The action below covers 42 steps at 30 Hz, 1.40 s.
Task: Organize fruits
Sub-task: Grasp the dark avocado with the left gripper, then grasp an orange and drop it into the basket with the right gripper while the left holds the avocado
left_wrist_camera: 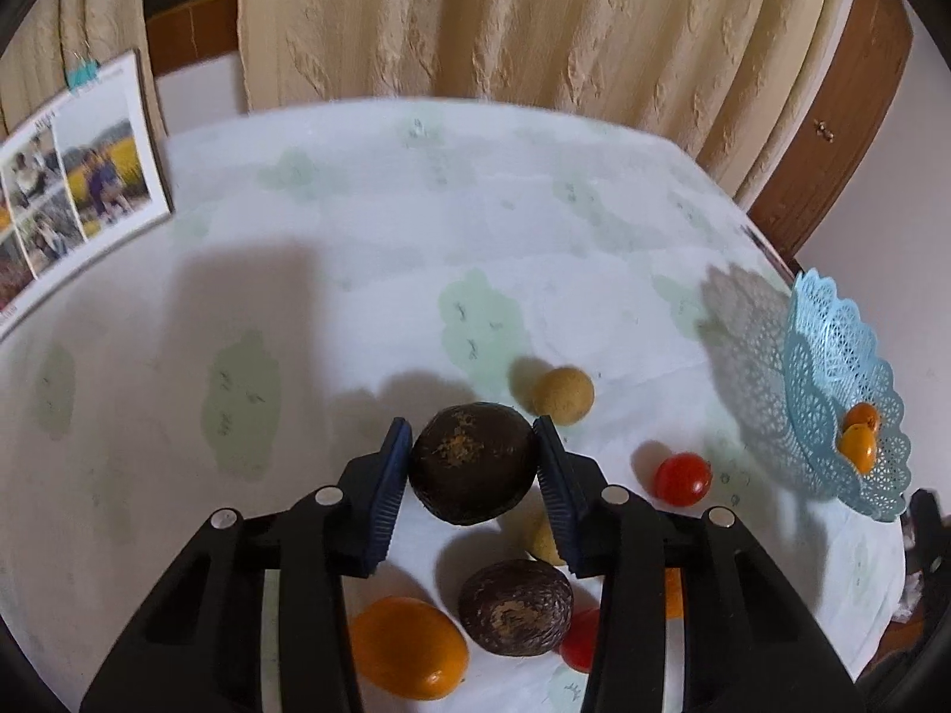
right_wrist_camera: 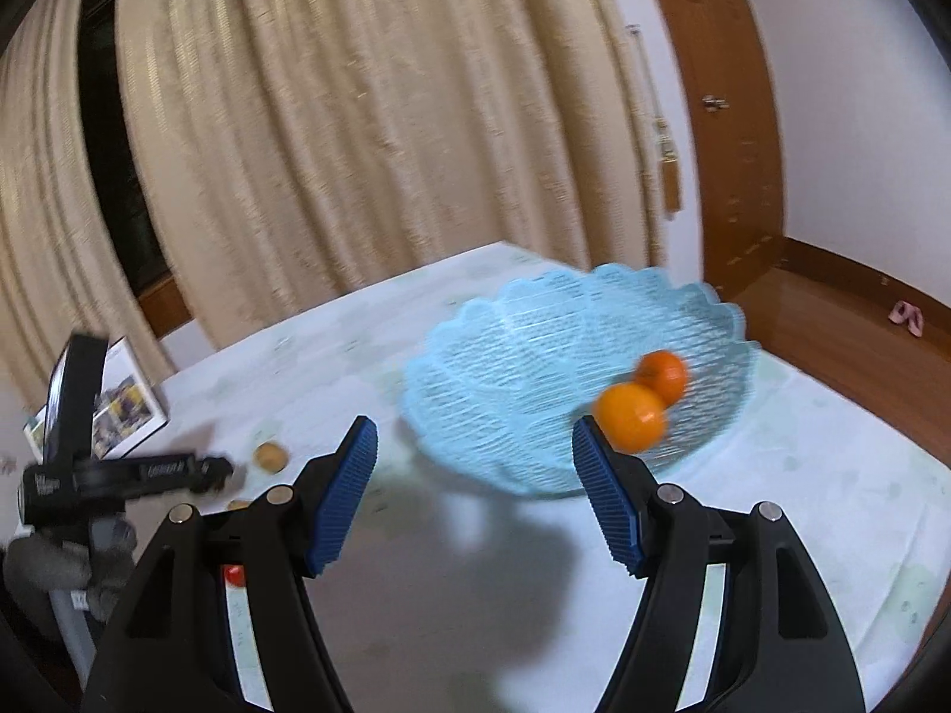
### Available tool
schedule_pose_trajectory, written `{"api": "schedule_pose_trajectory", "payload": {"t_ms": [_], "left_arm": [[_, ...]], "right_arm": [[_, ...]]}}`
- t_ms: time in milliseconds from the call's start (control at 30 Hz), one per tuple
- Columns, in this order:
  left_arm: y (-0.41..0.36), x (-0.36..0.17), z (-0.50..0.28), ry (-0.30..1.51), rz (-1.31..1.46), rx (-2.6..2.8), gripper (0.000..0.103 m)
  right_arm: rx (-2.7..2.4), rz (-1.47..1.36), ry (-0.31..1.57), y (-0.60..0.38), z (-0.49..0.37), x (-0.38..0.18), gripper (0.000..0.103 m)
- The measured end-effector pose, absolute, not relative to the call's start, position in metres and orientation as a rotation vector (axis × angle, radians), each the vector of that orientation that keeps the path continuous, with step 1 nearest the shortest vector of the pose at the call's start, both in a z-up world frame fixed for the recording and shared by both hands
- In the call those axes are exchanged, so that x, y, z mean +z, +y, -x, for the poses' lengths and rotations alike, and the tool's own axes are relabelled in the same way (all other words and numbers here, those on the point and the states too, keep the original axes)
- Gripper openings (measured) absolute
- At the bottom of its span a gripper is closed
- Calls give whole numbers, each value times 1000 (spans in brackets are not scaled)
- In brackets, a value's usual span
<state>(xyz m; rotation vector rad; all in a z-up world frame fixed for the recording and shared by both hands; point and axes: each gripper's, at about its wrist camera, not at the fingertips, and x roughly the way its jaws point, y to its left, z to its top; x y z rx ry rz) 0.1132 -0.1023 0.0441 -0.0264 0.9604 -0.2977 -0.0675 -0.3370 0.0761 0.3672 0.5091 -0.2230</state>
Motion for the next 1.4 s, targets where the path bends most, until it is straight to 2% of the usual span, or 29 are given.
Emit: {"api": "schedule_pose_trajectory", "payload": {"t_ms": [467, 533, 600, 700, 867, 1100, 1400], "left_arm": [[-89, 94, -94, 793, 8, -250, 42], [-86, 98, -93, 788, 16, -251, 42], [-84, 99, -93, 784, 23, -251, 42], [-82, 102, -92, 780, 31, -253, 42], [-81, 104, -91, 775, 38, -258, 43], [-82, 106, -89, 771, 35, -261, 42], [-89, 104, -85, 770, 22, -271, 43]], "right_arm": [[107, -329, 761, -260, 4, 51, 70], [120, -310, 783, -253, -4, 47, 67], [138, -312, 819, -246, -15, 42, 55], [157, -336, 866, -244, -28, 33, 47], [145, -320, 905, -237, -35, 22, 41], [137, -312, 875, -242, -32, 29, 40], [-16, -295, 676, -278, 7, 72, 40]]}}
